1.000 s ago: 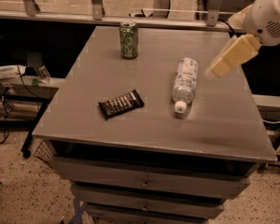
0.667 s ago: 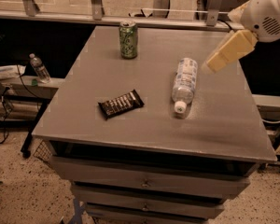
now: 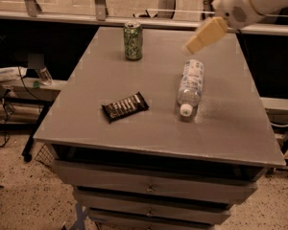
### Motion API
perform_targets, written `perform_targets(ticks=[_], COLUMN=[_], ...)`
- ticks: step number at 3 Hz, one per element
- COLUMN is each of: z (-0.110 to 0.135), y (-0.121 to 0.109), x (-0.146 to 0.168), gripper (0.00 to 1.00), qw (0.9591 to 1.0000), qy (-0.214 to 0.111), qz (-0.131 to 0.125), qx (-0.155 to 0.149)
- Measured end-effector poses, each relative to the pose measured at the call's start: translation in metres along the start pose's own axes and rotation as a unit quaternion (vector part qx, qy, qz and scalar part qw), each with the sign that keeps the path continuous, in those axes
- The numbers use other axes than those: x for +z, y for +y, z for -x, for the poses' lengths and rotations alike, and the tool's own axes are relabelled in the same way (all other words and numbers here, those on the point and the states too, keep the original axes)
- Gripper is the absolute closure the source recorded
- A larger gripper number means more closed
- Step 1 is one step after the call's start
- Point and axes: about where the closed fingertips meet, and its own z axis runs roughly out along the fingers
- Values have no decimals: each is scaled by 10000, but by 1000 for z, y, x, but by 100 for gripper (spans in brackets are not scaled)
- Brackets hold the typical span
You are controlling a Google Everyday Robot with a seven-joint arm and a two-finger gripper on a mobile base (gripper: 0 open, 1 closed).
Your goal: Move green can near rxbar chocolate
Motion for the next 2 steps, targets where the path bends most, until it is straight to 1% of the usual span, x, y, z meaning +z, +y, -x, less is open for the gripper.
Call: perform_targets(ticks=[1,2], z=[33,53], y=[-31,-49], x=[62,110], gripper=[0,0], qw=[9994,9973], qy=[-196,-307], qz=[-197,-404], qx=[227,523])
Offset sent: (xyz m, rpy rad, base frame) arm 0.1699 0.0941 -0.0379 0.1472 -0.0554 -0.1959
